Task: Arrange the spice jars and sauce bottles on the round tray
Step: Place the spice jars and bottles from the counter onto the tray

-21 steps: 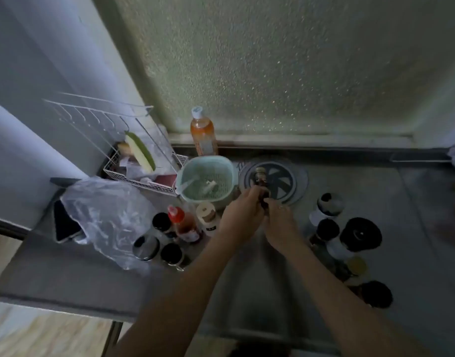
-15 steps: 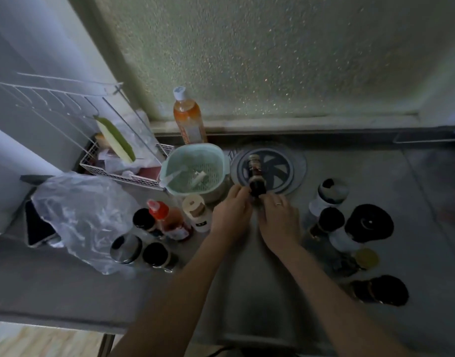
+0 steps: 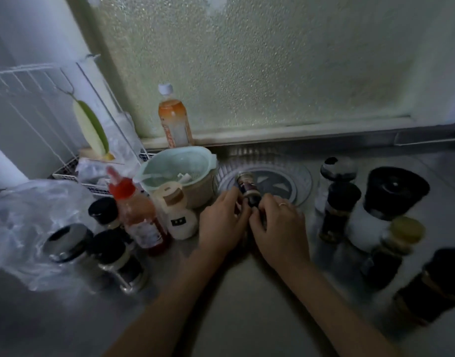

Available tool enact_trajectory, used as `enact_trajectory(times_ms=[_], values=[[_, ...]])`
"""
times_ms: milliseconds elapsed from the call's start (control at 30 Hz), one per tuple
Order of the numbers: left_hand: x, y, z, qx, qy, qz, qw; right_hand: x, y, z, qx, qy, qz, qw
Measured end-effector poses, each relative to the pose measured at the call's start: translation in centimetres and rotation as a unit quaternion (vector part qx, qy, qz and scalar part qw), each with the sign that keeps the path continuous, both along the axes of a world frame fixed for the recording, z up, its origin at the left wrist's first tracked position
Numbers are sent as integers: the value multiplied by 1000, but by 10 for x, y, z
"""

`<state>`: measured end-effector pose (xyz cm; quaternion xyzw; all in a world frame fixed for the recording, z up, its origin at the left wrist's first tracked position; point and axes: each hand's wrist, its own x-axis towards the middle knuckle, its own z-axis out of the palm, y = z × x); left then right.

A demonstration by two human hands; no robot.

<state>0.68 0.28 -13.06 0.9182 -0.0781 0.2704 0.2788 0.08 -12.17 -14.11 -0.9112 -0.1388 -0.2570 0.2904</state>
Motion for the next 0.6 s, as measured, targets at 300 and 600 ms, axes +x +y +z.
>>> enact_trajectory(times_ms=[300, 600], values=[[-77, 12, 11, -29, 27, -80, 996, -78, -2, 1, -21, -23, -3, 999], [-128, 34, 5, -80, -8, -49, 996, -122, 23, 21, 39, 103, -106, 988]])
